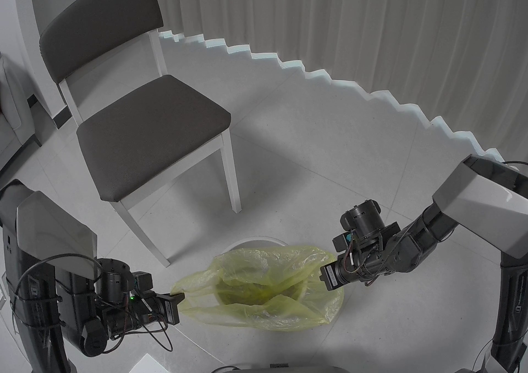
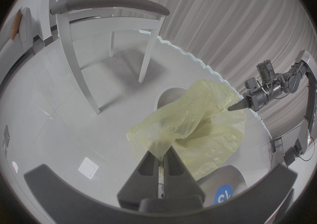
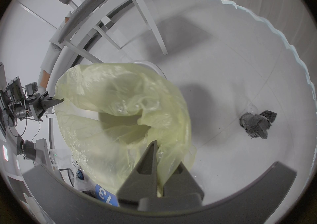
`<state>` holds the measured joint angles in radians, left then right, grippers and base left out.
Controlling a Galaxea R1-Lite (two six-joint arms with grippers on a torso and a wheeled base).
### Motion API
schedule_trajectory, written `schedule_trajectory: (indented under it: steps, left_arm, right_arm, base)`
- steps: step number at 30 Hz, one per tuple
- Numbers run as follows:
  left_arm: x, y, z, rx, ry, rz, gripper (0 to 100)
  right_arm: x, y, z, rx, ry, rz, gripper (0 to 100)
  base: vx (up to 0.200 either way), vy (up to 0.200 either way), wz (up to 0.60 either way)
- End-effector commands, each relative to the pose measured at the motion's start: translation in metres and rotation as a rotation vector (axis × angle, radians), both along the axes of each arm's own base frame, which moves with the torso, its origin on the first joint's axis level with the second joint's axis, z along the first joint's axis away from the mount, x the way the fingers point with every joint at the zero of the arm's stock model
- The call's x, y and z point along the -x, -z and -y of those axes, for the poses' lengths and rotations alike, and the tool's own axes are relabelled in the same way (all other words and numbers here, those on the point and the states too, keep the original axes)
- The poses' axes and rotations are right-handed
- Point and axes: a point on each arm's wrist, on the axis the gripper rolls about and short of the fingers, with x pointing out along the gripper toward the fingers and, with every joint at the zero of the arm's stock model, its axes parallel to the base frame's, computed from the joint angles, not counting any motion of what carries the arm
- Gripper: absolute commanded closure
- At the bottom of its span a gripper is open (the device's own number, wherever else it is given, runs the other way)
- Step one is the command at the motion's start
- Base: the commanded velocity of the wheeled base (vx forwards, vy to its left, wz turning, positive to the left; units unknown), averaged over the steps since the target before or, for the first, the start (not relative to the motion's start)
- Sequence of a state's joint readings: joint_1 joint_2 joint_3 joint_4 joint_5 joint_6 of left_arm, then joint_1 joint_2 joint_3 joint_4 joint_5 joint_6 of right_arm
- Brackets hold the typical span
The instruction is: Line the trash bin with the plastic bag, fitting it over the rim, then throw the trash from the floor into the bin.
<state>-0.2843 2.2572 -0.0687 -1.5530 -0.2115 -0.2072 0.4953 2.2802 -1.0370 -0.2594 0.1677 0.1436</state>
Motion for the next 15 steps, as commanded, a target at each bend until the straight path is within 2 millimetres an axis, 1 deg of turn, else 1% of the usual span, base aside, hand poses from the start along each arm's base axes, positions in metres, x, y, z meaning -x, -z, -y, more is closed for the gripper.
schedule_trajectory:
  steps: [1,4,5,7,10,12,15]
  left_arm:
    - [0.016,-0.021,-0.002,0.017,0.012,0.039,100]
    - [0.017,-0.024,-0.001,0.022,0.013,0.043,100]
    - [0.019,-0.025,-0.001,0.018,0.020,0.034,100]
    - [0.021,-0.024,0.001,0.015,0.029,0.025,100]
    - [0.022,-0.022,0.004,0.012,0.046,0.014,100]
    - [0.022,-0.022,0.005,0.009,0.051,0.011,100]
    - [0.023,-0.015,0.006,-0.007,0.059,-0.023,100]
  right_arm:
    - [0.019,-0.026,0.012,0.002,0.000,0.003,100]
    - [0.026,-0.029,0.015,0.011,-0.006,-0.003,100]
    - [0.032,-0.029,0.017,0.017,-0.010,-0.012,100]
    - [0.035,-0.028,0.019,0.021,-0.009,-0.022,100]
    - [0.040,-0.021,0.020,0.036,-0.015,-0.047,100]
    - [0.041,-0.020,0.020,0.039,-0.016,-0.051,100]
    - [0.042,-0.010,0.018,0.053,-0.030,-0.069,100]
  base:
    - [0.000,0.000,0.00]
    - [0.000,0.000,0.00]
    - [0.000,0.000,0.00]
    - [0.000,0.000,0.00]
    - [0.000,0.000,0.00]
    - [0.000,0.000,0.00]
    - [0.000,0.000,0.00]
